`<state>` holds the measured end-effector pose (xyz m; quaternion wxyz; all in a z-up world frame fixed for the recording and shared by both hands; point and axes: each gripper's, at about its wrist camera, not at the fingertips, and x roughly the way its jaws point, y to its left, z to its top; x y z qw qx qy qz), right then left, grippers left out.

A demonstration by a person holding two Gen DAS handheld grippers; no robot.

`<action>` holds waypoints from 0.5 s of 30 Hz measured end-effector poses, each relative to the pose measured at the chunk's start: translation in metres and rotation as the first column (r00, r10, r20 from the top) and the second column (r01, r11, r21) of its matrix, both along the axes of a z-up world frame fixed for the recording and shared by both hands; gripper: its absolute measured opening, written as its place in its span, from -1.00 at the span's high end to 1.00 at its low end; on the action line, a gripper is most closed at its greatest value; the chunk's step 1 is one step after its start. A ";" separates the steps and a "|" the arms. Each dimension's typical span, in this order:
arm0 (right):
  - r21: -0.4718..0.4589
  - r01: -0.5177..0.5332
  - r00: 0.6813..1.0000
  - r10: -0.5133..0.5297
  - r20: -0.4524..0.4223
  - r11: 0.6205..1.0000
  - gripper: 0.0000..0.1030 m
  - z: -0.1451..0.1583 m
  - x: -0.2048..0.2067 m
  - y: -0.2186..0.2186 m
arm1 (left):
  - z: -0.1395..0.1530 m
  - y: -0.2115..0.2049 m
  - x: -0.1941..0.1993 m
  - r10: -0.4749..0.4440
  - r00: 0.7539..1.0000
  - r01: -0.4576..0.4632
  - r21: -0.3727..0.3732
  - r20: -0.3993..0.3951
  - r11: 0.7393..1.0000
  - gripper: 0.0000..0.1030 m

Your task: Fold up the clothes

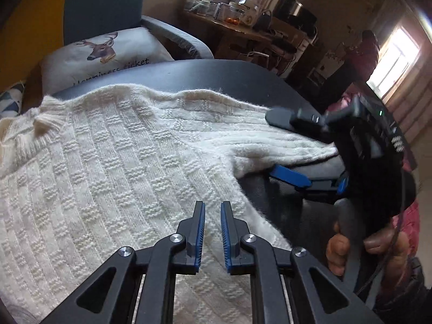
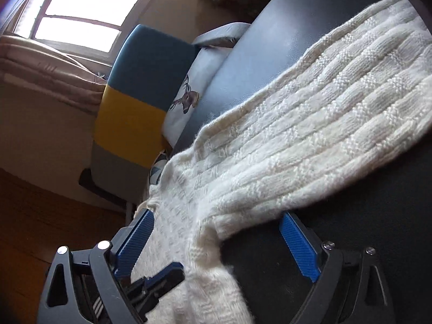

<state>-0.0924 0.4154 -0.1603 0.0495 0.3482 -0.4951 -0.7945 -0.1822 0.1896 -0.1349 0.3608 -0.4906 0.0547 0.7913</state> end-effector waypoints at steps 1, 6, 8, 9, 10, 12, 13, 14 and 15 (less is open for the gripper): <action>-0.031 -0.011 0.999 0.010 -0.030 0.999 -1.00 0.002 -0.003 -0.001 | -0.005 0.002 -0.001 0.016 1.000 -0.016 -0.027 0.013 1.000 0.79; -0.249 -0.123 0.977 0.074 -0.199 0.960 -1.00 -0.002 -0.016 -0.018 | -0.018 -0.003 -0.004 0.054 0.997 -0.052 -0.042 0.055 0.998 0.79; -0.196 -0.128 0.974 0.086 -0.209 0.972 -1.00 0.003 -0.023 -0.023 | -0.017 0.003 0.002 0.031 0.999 -0.029 -0.079 0.014 0.996 0.79; -0.161 -0.135 0.974 0.101 -0.204 0.978 -1.00 0.005 -0.028 -0.026 | -0.017 0.005 0.003 0.025 1.000 -0.024 -0.094 0.000 0.995 0.79; -0.126 -0.152 0.974 0.127 -0.190 0.980 -1.00 0.008 -0.032 -0.029 | -0.017 0.007 0.004 0.019 1.000 -0.020 -0.106 -0.012 0.994 0.79; -0.121 -0.184 0.971 0.161 -0.176 0.976 -0.99 0.014 -0.028 -0.026 | -0.018 0.005 0.001 0.019 1.000 -0.019 -0.097 -0.003 0.995 0.79; -0.118 -0.200 0.969 0.179 -0.168 0.973 -0.99 0.017 -0.026 -0.024 | -0.019 0.001 -0.002 0.026 1.000 -0.025 -0.078 0.014 0.997 0.79; -0.116 -0.216 0.967 0.196 -0.161 0.970 -0.99 0.019 -0.024 -0.023 | -0.021 -0.001 -0.004 0.034 0.999 -0.032 -0.056 0.033 0.998 0.79; -0.105 -0.217 0.970 0.202 -0.135 0.971 -0.99 0.021 -0.019 -0.020 | -0.021 -0.004 -0.006 0.040 0.998 -0.039 -0.036 0.047 0.999 0.79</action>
